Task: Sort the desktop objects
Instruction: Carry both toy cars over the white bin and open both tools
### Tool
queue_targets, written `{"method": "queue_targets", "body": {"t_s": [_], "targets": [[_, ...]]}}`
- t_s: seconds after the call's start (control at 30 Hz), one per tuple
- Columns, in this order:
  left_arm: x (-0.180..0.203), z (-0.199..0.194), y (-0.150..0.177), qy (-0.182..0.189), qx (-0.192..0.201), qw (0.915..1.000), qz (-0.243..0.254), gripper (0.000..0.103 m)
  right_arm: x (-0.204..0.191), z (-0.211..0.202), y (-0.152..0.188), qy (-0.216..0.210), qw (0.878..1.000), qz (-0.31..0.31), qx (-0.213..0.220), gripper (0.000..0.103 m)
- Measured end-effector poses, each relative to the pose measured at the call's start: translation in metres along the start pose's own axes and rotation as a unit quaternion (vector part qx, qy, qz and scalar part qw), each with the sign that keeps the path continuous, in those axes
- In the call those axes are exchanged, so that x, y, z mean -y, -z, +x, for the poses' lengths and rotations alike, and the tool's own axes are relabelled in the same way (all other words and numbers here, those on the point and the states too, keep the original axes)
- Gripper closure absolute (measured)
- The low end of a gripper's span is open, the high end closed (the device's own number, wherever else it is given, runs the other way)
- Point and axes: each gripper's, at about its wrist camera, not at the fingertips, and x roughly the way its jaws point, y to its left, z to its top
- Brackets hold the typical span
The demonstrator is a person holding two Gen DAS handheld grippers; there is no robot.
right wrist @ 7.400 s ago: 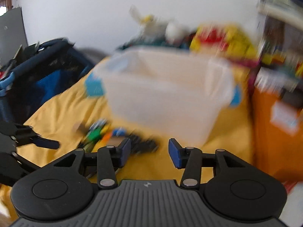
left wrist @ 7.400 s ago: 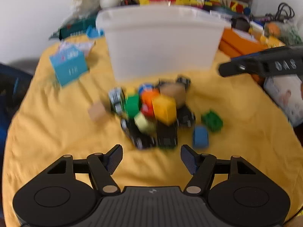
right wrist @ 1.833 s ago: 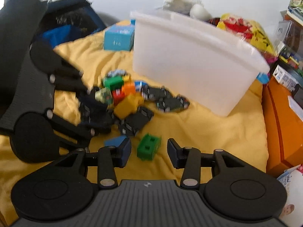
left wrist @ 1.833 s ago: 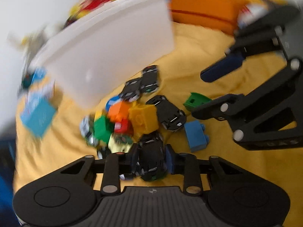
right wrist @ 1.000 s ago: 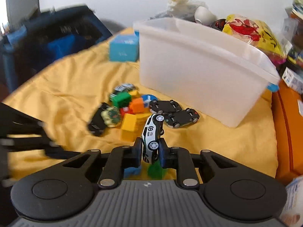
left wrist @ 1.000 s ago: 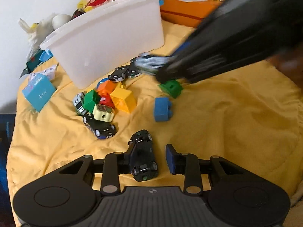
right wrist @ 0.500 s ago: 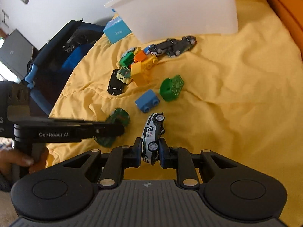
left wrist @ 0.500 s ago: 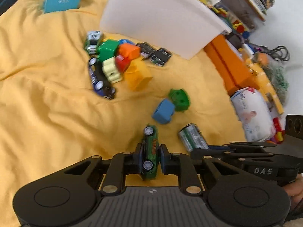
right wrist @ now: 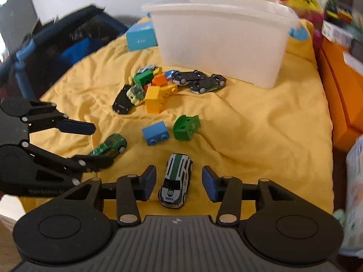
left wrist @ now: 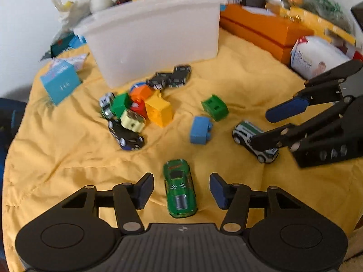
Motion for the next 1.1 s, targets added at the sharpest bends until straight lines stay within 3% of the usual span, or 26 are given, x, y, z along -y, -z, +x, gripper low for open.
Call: {"method": "queue_targets", "body": {"t_s": [0.1,0.17,0.27,0.4,0.47,0.57,0.73,0.97,1.1], "targets": [[0.003,0.009,0.0,-0.02,-0.02,0.9996,0.003,0.045,-0.008,0.011,0.0,0.013,1.0,-0.011,-0.016,0.055],[0.003,0.01,0.002,-0.012,-0.017,0.9998,0.004,0.047,-0.012,0.016,0.003,0.022,0.999,-0.021,-0.026,0.056],[0.004,0.01,0.004,0.003,-0.016,0.9999,0.006,0.058,-0.018,0.018,0.009,0.032,0.998,-0.045,-0.025,0.058],[0.003,0.008,0.005,0.008,-0.018,0.9998,0.003,0.069,-0.032,0.017,0.011,0.057,0.994,-0.089,-0.016,0.067],[0.0,0.002,0.003,0.014,-0.01,0.9998,0.004,0.069,-0.035,0.016,0.011,0.064,0.993,-0.102,-0.012,0.069],[-0.007,-0.013,-0.007,0.02,0.016,0.9997,-0.003,0.069,-0.032,0.005,0.007,0.049,0.994,-0.095,0.005,0.069],[-0.024,-0.047,-0.042,0.005,0.087,0.9961,-0.011,0.069,-0.017,-0.026,-0.019,0.075,0.992,-0.078,0.064,0.069],[-0.051,-0.077,-0.112,-0.028,0.186,0.9821,0.003,0.069,0.02,-0.069,-0.084,0.106,0.978,-0.039,0.177,0.069],[-0.063,-0.079,-0.155,-0.047,0.227,0.9727,0.01,0.069,0.038,-0.073,-0.126,0.122,0.967,-0.02,0.225,0.069]]}}
